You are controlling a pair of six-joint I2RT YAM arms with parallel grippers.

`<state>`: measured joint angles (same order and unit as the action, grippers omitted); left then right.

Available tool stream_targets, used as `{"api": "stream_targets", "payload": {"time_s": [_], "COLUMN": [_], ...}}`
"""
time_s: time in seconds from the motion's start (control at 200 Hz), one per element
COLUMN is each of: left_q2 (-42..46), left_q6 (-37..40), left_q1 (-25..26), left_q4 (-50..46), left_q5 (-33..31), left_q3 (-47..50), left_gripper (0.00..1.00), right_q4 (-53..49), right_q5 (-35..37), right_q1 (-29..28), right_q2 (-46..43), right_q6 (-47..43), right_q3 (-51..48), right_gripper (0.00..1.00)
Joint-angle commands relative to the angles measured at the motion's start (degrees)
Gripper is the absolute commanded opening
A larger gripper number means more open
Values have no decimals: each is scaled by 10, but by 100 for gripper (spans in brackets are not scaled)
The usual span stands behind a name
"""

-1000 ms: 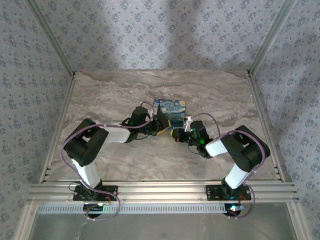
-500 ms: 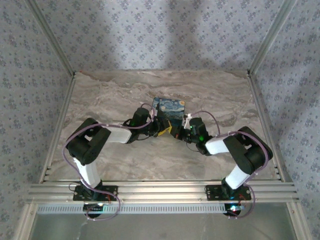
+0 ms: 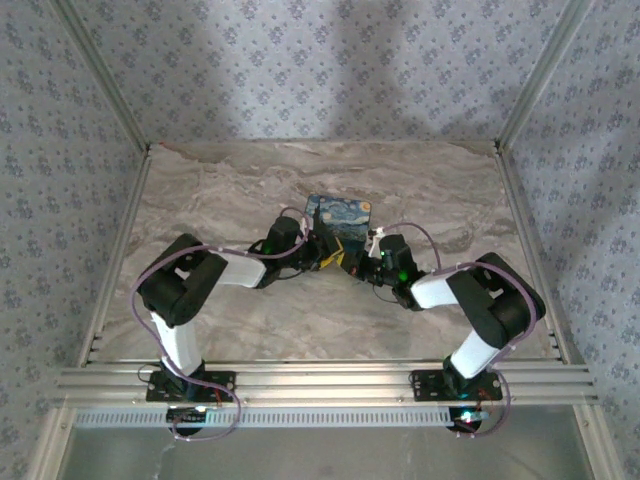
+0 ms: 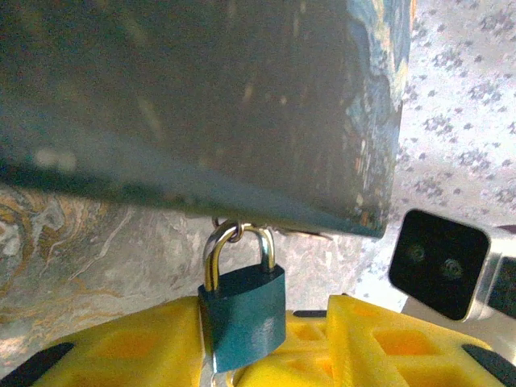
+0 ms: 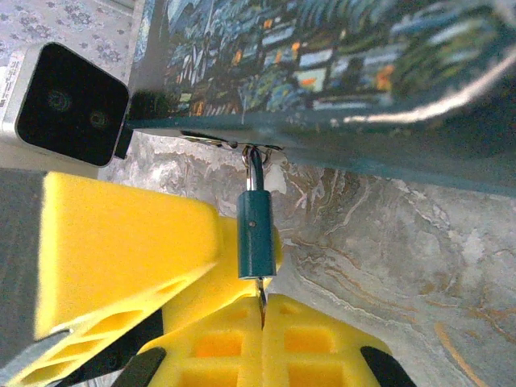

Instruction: Unlock the padlock with the key

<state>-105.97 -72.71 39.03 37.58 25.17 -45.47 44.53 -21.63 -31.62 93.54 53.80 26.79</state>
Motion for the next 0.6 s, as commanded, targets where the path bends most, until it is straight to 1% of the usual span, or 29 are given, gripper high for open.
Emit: {"api": "stream_targets", "payload": {"time_s": [0.0, 0.095, 0.235, 0.465, 0.595], "left_q2": [-11, -16, -22, -25, -24], "left_q6": [-32, -38, -43, -43, -43], "left_q1": [4, 5, 8, 13, 13], "left_q4": [33, 36, 45, 48, 49], "left_q5": [-14, -11, -9, -6, -6], "left_q3": [9, 7, 7, 3, 3], "left_gripper": [44, 43, 37, 19, 11], "right_q4": [28, 33, 37, 35, 37], "right_q5": [-8, -9, -8, -7, -7], "right_q1": [3, 2, 2, 3, 5], "right_q2": [6, 10, 10, 2, 2], "right_q6": [13, 17, 20, 15, 15], "right_q3": [19, 19, 19, 16, 16], "right_gripper": [0, 0, 0, 5, 8]}}
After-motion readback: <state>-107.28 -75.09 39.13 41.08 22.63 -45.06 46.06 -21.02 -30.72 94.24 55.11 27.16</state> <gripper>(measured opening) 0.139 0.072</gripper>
